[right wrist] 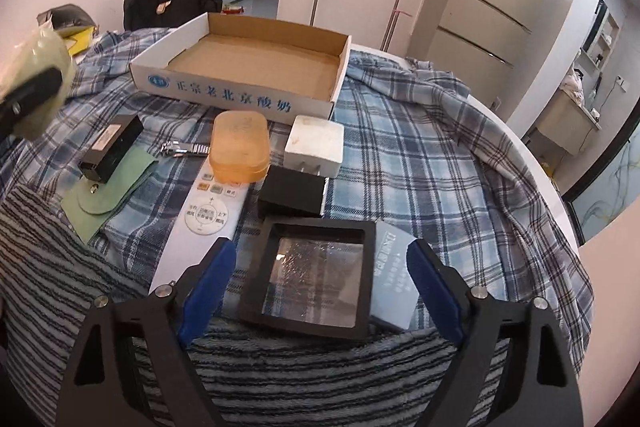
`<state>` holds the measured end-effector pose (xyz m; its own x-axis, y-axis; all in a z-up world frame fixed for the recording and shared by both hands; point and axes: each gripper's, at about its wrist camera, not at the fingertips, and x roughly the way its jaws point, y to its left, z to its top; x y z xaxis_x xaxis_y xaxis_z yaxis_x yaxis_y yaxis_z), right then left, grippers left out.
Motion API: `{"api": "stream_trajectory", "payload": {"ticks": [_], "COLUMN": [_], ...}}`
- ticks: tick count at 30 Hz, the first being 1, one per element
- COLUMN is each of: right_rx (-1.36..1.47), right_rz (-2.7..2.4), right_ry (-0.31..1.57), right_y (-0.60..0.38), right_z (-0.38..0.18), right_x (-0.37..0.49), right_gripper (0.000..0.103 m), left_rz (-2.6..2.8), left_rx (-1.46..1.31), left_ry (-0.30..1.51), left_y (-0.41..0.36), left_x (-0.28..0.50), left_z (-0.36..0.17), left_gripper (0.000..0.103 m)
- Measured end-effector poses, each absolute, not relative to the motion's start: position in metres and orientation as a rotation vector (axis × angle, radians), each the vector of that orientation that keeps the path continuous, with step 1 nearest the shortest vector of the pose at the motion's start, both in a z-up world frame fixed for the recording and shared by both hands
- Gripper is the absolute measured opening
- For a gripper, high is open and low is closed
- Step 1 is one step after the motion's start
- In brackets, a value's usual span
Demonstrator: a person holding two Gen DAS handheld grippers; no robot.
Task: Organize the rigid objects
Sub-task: 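Lift the cream tin with the left tool while the right tool lifts the black frame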
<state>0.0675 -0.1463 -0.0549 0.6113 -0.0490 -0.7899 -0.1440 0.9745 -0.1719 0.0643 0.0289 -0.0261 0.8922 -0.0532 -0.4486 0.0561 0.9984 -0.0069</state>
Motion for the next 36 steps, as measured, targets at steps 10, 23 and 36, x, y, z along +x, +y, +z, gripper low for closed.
{"api": "stream_trajectory", "payload": {"ticks": [10, 23, 36], "right_rx": [-0.190, -0.244, -0.120], "right_rz": [0.026, 0.040, 0.108], "right_ry": [1.009, 0.951, 1.047], "right_y": [-0.145, -0.182, -0.203], "right_z": [-0.072, -0.046, -0.068], "right_x": [0.075, 0.059, 0.066], "right_gripper": [0.079, 0.071, 0.072], "left_rz": [-0.054, -0.063, -0.065], "left_rx": [0.005, 0.026, 0.028], "left_ry": [0.519, 0.514, 0.518], "left_y": [0.028, 0.025, 0.024], "left_x": [0.070, 0.066, 0.066], "left_z": [-0.032, -0.031, -0.031], "left_gripper": [0.077, 0.077, 0.077]}}
